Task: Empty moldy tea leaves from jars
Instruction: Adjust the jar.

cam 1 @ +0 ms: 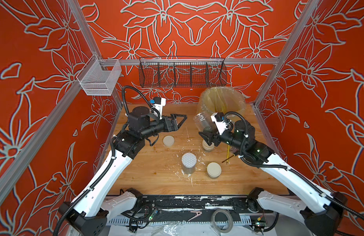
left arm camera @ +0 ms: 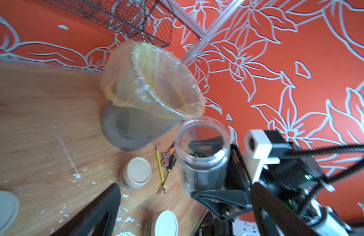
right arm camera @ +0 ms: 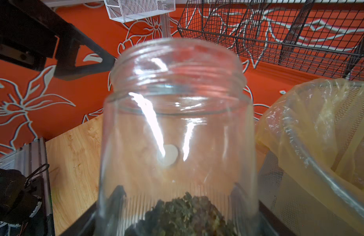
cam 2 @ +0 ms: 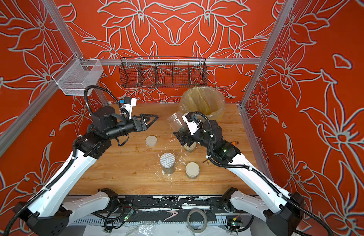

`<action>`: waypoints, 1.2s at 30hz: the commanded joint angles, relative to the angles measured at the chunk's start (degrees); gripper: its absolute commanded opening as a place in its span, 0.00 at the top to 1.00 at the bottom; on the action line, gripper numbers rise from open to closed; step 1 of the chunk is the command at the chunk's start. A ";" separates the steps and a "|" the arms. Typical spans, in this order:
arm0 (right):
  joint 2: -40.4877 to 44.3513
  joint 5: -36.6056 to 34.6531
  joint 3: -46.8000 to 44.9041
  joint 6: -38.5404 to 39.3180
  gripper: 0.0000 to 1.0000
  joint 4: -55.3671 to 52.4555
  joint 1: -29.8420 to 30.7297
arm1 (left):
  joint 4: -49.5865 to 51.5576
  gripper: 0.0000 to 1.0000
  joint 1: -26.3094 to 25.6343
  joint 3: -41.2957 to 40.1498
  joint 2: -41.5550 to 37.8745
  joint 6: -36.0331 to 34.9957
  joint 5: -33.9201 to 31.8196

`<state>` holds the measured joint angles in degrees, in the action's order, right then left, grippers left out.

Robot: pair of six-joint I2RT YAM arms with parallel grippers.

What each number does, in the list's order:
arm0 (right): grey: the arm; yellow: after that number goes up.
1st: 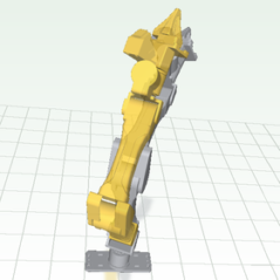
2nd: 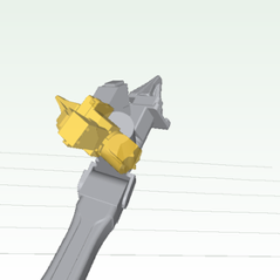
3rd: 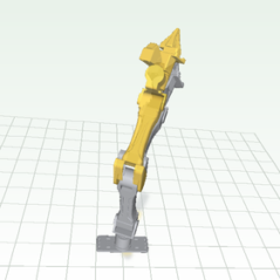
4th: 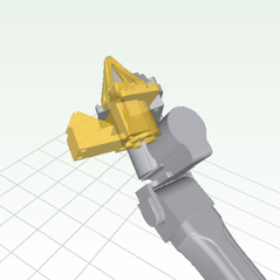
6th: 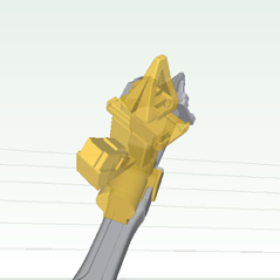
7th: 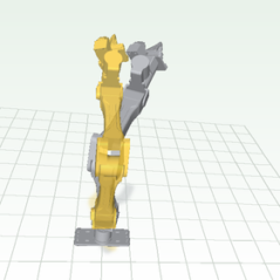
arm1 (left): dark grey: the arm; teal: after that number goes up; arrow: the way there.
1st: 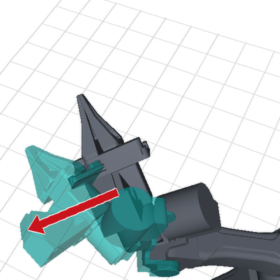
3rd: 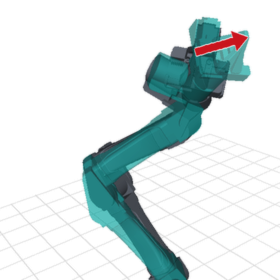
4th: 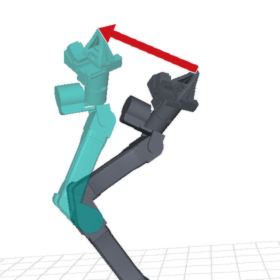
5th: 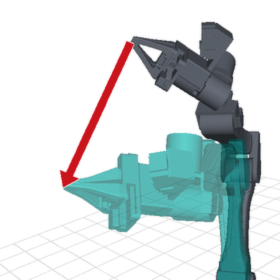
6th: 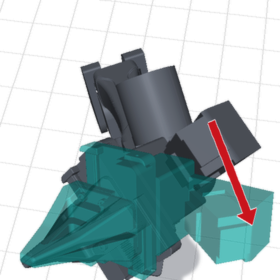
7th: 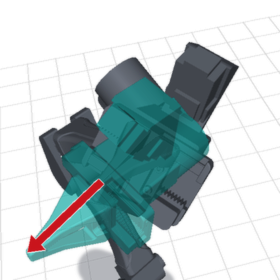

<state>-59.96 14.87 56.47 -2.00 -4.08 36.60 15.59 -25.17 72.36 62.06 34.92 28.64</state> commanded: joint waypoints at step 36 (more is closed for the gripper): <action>-2.56 13.80 0.68 -5.55 0.75 17.53 0.42 | -16.31 0.31 -11.57 -2.08 11.24 3.61 -7.77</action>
<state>-63.29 25.47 56.45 -8.05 6.48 36.49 -0.47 -36.45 69.32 72.82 35.46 23.40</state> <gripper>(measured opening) 0.851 0.786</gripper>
